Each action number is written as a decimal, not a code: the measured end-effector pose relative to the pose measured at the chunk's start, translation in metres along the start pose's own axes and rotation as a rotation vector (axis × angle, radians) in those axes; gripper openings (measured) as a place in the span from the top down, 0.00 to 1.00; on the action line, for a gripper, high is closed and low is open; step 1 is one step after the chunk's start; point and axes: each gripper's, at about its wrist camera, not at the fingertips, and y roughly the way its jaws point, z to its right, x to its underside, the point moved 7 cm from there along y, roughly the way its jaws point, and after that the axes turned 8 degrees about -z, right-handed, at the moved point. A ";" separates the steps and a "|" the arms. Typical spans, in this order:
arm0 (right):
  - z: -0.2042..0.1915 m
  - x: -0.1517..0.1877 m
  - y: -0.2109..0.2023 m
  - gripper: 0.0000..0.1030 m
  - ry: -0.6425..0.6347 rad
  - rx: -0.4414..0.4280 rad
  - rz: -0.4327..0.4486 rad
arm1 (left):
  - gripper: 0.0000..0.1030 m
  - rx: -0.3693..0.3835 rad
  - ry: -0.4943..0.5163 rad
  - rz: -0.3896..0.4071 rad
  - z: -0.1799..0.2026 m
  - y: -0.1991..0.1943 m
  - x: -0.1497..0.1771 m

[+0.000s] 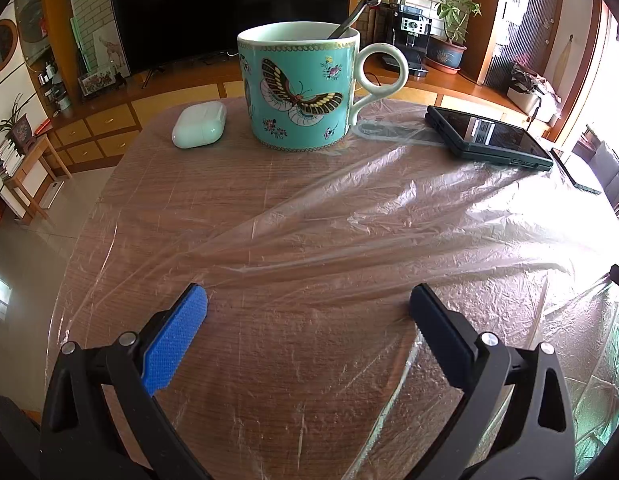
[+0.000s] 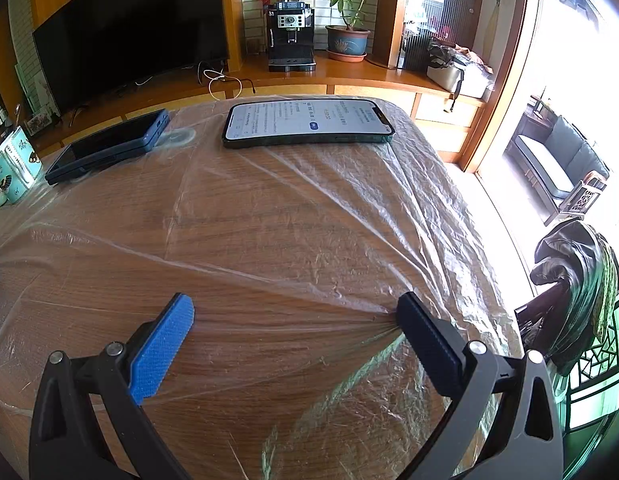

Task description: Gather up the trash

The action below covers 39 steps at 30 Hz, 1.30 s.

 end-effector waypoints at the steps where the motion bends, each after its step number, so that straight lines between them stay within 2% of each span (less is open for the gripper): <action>1: 0.000 0.000 0.000 0.03 0.000 0.000 0.000 | 0.01 0.000 0.000 0.000 0.001 -0.001 0.001; 39: 0.001 0.001 -0.002 0.03 0.000 0.000 -0.001 | 0.01 0.001 0.000 0.000 -0.002 -0.001 0.002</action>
